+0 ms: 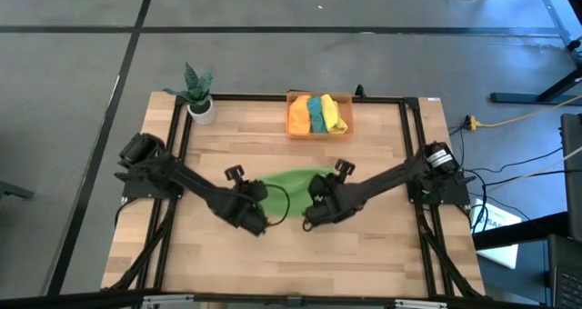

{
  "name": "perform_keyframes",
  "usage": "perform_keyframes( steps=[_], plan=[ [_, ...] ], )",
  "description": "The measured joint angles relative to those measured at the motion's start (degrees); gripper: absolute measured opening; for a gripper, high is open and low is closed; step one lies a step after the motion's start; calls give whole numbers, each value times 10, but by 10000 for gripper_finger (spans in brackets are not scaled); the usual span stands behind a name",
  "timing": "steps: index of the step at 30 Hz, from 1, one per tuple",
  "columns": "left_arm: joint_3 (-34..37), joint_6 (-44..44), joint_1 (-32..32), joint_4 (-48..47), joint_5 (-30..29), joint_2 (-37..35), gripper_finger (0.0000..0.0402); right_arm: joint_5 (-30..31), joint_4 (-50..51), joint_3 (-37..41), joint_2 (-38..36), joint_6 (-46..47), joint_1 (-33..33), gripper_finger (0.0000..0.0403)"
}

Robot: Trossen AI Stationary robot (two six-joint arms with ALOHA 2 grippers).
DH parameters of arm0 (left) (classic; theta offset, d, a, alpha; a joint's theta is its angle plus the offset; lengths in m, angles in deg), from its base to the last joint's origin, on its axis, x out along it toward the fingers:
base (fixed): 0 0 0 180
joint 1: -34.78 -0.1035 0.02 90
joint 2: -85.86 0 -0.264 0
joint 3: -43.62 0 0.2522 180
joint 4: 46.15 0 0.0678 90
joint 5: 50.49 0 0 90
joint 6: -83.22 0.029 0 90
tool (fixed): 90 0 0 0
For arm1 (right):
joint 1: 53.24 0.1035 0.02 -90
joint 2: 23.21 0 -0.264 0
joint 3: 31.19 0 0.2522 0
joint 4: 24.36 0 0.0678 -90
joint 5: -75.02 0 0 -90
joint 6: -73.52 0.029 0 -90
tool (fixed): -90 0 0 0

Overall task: Roll microfiber towels into tight, uniform cylinder then place into a basket
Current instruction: Roll the green microfiber towel

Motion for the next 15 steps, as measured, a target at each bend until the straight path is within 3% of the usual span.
perform_keyframes(
  steps=[15],
  plan=[
    [0,50,-69,3,4,0,16,-60,-28,0,0,-6,-21,15]
  ],
)
